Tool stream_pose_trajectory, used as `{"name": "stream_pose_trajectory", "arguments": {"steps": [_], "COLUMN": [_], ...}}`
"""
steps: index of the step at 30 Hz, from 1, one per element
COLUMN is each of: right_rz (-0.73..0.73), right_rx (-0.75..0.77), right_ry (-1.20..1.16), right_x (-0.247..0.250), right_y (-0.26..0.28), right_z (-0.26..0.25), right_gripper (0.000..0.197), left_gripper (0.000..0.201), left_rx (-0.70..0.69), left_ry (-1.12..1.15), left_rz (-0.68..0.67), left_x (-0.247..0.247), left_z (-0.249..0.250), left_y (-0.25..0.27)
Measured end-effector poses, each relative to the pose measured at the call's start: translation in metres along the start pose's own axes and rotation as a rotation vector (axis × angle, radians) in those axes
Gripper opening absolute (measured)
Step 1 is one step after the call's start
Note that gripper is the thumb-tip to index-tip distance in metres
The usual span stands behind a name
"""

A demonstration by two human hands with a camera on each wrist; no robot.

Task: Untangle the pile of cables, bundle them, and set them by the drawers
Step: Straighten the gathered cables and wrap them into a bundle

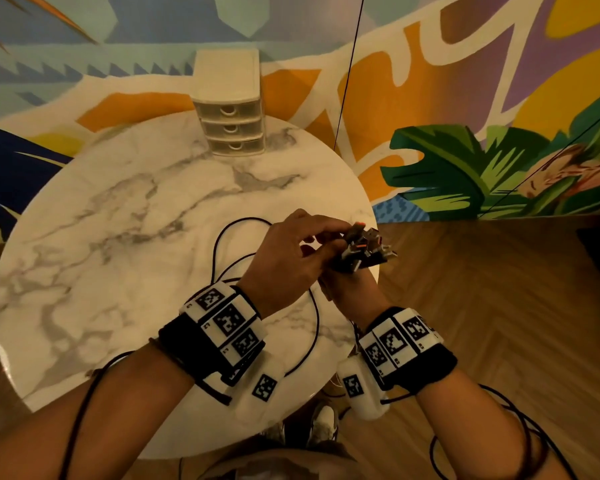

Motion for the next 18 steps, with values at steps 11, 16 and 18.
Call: {"name": "stream_pose_trajectory", "arguments": {"steps": [11, 16, 18], "right_rz": [0.185, 0.073, 0.102], "right_rx": [0.094, -0.001, 0.036], "right_ry": [-0.196, -0.444, -0.377], "right_x": [0.037, 0.033, 0.040], "right_y": [0.005, 0.012, 0.012], "right_z": [-0.018, -0.016, -0.019], "right_gripper": [0.051, 0.055, 0.059], "left_gripper": [0.026, 0.019, 0.017], "left_rx": [0.474, 0.735, 0.700], "left_ry": [-0.389, -0.594, -0.607], "left_rz": [-0.338, -0.079, 0.191], "left_x": [-0.019, 0.078, 0.129], "left_z": [-0.177, -0.233, -0.218], "left_y": [0.101, 0.084, 0.052]}}
Point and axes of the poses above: each hand's wrist, its own y-axis away from the middle knuckle, its own x-axis out of the back of the hand, z = x × y, the point moved 8 cm from there along -y, towards the middle knuckle, and after that the axes turned 4 degrees about -y, right-handed, at the moved point
